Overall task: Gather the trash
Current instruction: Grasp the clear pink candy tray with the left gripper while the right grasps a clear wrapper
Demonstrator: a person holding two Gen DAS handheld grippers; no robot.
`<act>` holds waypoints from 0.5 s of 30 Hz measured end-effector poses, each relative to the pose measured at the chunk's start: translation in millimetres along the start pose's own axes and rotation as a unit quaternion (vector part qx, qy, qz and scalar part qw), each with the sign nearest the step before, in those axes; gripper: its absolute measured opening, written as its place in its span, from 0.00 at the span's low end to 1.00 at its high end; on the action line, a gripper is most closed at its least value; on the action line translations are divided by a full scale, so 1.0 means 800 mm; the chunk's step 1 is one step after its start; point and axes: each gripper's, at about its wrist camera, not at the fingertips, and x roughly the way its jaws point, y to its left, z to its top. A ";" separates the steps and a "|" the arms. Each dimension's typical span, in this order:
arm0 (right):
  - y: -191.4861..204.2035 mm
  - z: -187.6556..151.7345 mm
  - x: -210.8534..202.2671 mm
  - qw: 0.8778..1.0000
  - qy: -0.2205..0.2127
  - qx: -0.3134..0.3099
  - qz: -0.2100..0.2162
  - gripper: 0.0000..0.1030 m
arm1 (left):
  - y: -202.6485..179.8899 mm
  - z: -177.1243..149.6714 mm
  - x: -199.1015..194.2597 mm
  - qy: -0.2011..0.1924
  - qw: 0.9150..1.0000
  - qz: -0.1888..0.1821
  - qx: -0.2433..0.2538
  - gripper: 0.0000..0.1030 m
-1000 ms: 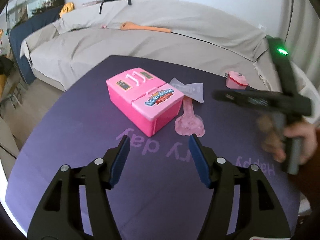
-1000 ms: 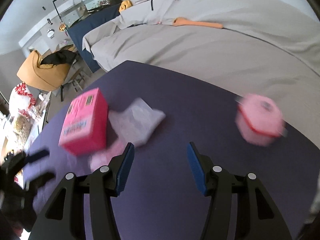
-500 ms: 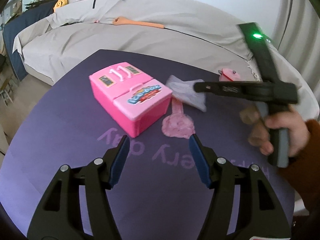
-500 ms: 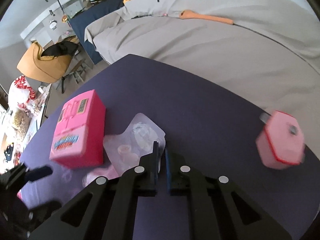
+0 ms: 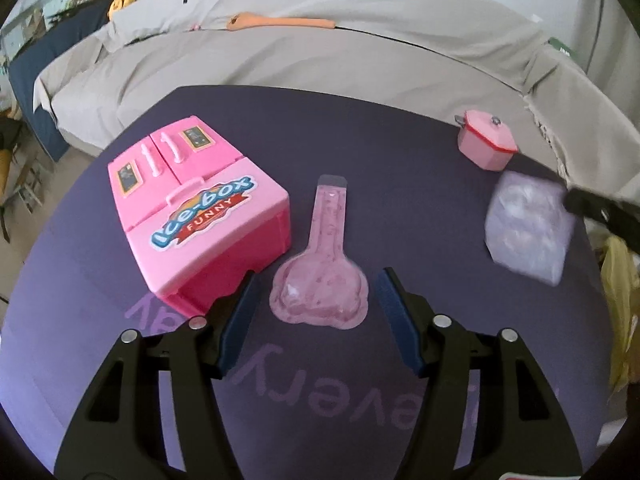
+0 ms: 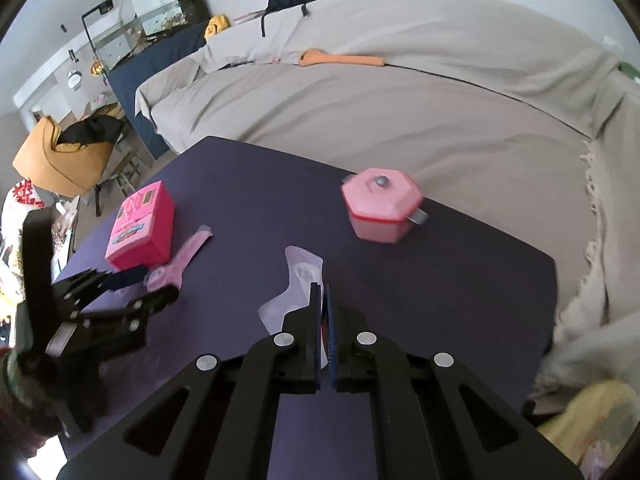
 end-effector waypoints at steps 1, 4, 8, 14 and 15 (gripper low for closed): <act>-0.001 -0.004 -0.006 1.000 -0.003 0.000 -0.001 0.05 | 0.003 0.002 0.001 -0.001 1.000 0.003 -0.005 0.42; -0.004 -0.014 -0.026 1.000 -0.011 0.003 -0.001 0.05 | 0.004 0.001 -0.007 -0.005 1.000 -0.007 -0.007 0.42; -0.001 -0.025 -0.052 1.000 -0.022 -0.004 -0.010 0.05 | -0.002 -0.004 -0.038 -0.028 1.000 -0.010 0.001 0.42; -0.005 -0.045 -0.064 0.999 -0.016 -0.002 0.027 0.07 | -0.007 -0.018 -0.095 -0.066 0.998 -0.022 -0.008 0.42; -0.005 -0.048 -0.060 1.000 -0.013 -0.002 0.022 0.13 | -0.009 -0.022 -0.099 -0.067 0.997 -0.023 -0.009 0.42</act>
